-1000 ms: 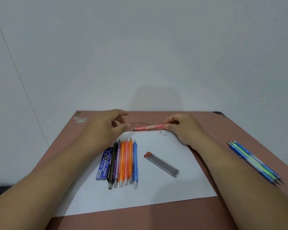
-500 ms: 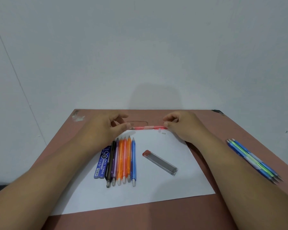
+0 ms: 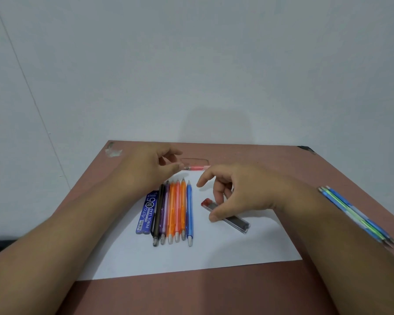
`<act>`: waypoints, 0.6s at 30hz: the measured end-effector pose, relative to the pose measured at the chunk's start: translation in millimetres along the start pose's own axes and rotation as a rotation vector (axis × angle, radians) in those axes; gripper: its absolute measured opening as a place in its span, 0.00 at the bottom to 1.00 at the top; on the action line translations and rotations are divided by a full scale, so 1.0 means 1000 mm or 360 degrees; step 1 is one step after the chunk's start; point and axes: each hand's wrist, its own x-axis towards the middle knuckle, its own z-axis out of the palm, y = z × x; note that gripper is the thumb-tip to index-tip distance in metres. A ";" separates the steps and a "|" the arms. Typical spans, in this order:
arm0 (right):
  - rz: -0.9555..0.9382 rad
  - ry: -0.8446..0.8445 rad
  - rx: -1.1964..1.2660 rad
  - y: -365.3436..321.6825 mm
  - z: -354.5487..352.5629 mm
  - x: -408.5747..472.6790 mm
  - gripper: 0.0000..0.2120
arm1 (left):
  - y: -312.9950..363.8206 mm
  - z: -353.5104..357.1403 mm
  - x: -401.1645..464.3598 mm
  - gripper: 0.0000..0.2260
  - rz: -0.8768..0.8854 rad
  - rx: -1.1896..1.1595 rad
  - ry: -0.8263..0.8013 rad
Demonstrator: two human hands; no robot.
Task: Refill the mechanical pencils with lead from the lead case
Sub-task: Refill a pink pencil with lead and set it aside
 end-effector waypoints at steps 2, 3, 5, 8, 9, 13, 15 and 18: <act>-0.0026 -0.0012 -0.0024 -0.001 0.002 0.000 0.25 | 0.000 0.000 0.000 0.17 0.0008 -0.0006 -0.0008; -0.0038 -0.0010 -0.0016 -0.002 0.002 -0.001 0.24 | 0.000 0.000 0.000 0.17 0.0016 -0.0002 -0.0006; -0.0048 -0.0005 0.0033 -0.003 0.002 -0.001 0.23 | 0.001 -0.001 -0.001 0.17 0.0032 0.0010 -0.0001; -0.0063 0.0050 0.0158 0.001 0.002 0.000 0.21 | 0.002 -0.002 -0.002 0.17 0.0043 -0.0021 0.0007; -0.0080 0.0087 0.0228 0.002 0.002 0.001 0.21 | 0.001 -0.002 -0.002 0.17 0.0049 -0.0038 0.0011; -0.0158 0.0342 0.0498 0.010 -0.001 0.002 0.18 | 0.001 -0.003 -0.005 0.11 0.0135 -0.0110 0.0018; -0.0190 0.0443 0.0635 0.013 -0.002 0.003 0.17 | 0.004 -0.003 -0.007 0.08 0.0221 -0.0192 0.0010; -0.0226 0.0557 0.0761 0.017 -0.002 0.006 0.17 | 0.011 -0.003 -0.011 0.09 0.0406 -0.0281 0.0021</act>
